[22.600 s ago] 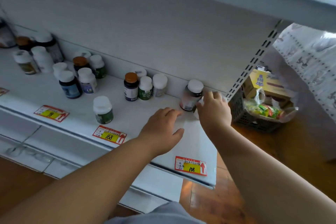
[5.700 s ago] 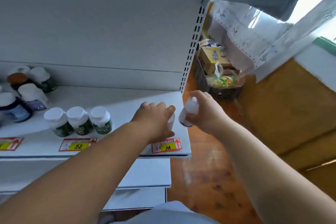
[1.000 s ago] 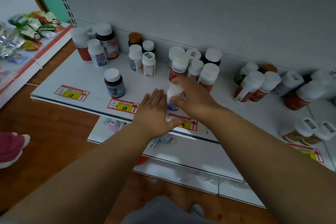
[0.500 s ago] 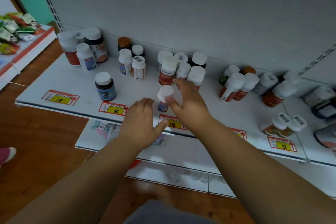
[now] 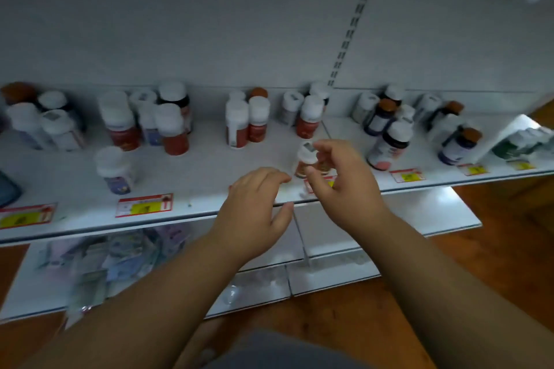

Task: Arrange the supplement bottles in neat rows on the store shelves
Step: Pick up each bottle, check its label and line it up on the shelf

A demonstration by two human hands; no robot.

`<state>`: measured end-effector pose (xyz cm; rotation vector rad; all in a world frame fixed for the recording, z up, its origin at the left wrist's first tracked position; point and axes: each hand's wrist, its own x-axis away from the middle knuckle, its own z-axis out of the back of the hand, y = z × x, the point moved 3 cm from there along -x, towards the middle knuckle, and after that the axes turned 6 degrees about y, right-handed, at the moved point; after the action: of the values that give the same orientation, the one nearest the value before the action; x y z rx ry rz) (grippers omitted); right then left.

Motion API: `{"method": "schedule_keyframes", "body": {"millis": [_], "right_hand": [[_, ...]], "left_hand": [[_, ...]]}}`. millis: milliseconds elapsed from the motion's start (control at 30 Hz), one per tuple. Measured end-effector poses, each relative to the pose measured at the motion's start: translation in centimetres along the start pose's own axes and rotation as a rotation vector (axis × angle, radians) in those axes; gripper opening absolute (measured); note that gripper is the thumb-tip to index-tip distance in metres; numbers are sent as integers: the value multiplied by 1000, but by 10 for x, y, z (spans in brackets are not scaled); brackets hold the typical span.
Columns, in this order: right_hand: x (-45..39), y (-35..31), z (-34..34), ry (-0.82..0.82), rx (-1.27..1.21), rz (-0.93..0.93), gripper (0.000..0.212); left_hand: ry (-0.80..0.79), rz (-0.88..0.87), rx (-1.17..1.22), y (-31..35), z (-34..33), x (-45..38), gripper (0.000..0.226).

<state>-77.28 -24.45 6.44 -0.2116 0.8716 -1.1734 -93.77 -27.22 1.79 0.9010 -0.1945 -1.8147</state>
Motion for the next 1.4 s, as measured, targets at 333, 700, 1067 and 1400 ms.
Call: {"method": "schedule_keyframes", "body": {"millis": [333, 700, 1067, 1400], "right_hand": [[34, 147, 187, 163, 63, -164, 32], [-17, 257, 221, 198, 85, -257, 22], [-156, 368, 242, 14, 273, -128, 18], [-228, 436, 200, -690, 466, 196, 26]], "left_hand": [[-41, -155, 130, 187, -149, -74, 37], [-164, -120, 144, 208, -249, -162, 42], [-132, 26, 149, 218, -318, -247, 44], [34, 265, 82, 219, -365, -272, 38]]}}
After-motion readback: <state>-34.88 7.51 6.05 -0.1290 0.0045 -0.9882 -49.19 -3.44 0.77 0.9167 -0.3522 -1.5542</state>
